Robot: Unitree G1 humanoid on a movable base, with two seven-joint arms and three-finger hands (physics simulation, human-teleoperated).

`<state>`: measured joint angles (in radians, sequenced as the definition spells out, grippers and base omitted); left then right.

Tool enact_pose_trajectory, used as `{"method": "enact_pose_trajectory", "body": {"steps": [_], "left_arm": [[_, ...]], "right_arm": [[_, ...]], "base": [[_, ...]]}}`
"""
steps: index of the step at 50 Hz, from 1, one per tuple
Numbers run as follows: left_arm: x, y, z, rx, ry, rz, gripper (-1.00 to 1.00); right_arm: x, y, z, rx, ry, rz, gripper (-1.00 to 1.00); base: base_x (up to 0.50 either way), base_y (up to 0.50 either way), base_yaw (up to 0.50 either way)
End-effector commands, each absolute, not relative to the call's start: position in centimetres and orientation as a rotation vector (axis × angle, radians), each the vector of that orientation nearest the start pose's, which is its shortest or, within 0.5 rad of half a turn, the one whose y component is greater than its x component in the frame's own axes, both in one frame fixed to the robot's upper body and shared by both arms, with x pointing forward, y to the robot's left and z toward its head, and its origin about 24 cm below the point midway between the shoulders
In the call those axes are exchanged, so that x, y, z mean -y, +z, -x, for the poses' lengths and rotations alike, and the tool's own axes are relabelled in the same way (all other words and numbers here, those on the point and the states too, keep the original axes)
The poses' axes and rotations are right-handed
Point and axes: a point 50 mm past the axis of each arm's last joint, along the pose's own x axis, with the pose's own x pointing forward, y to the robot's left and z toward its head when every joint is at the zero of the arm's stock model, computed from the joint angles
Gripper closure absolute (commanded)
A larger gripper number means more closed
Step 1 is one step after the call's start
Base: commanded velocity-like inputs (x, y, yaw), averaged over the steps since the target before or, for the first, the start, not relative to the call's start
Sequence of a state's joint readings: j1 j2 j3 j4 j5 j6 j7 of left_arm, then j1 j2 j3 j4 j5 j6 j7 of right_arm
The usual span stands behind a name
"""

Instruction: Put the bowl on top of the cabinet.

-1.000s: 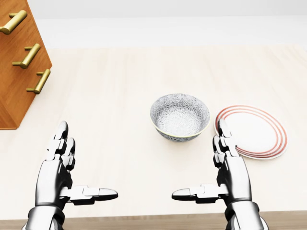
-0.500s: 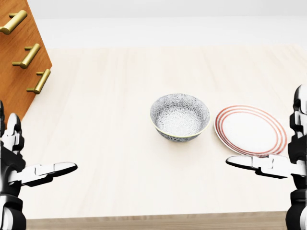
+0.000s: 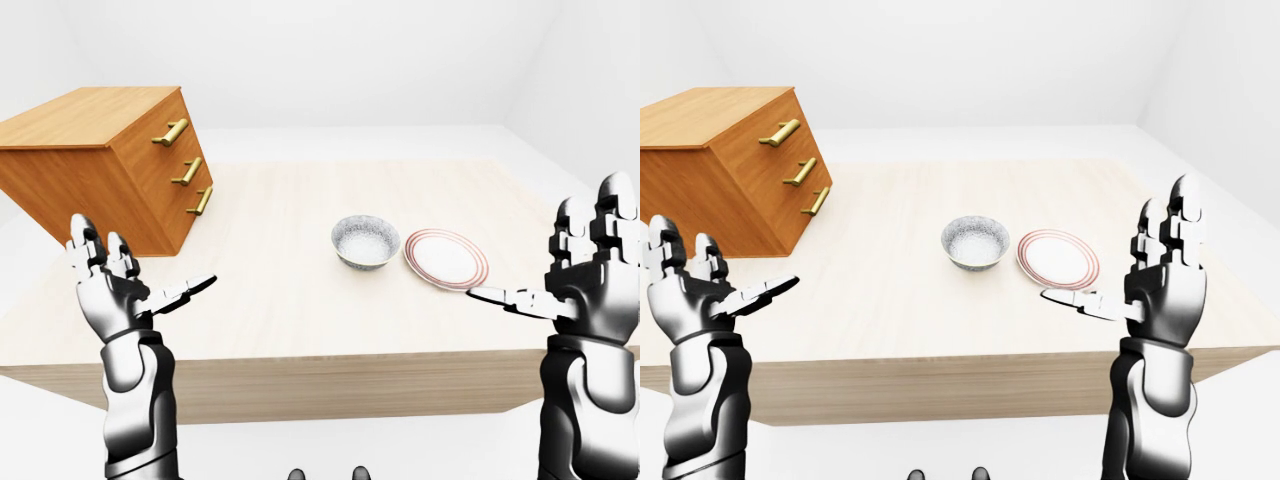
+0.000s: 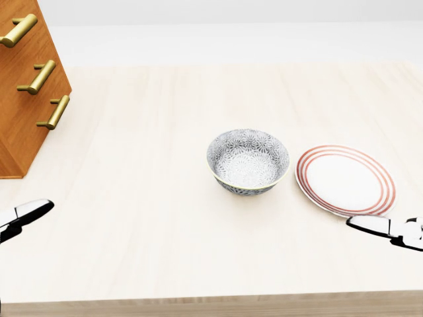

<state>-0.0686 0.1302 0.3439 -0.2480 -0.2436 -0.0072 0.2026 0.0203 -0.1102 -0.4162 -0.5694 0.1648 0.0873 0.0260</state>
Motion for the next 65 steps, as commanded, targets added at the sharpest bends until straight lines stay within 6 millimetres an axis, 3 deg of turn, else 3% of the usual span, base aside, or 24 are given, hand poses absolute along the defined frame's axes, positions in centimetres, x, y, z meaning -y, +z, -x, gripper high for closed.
{"method": "enact_pose_trajectory", "body": {"steps": [1,28,38,65], "left_arm": [[-25.9,12.8,-23.9,0.394,0.51,0.131,-1.0],[-25.8,13.4,-23.5,0.399,0.516,0.129,-1.0],[-25.7,13.3,-23.5,0.4,0.516,0.128,-1.0],[-25.7,13.2,-23.6,0.402,0.512,0.13,-1.0]], "right_arm": [[24.7,16.8,-20.4,0.502,-0.308,0.063,-1.0],[24.5,16.3,-20.4,0.472,-0.298,0.076,-1.0],[24.4,15.9,-20.5,0.449,-0.292,0.102,-1.0],[24.4,15.6,-20.6,0.432,-0.289,0.109,-1.0]], "base": [[0.0,0.0,0.0],[0.4,0.0,0.0],[0.02,0.02,0.0],[0.0,0.46,0.0]]}}
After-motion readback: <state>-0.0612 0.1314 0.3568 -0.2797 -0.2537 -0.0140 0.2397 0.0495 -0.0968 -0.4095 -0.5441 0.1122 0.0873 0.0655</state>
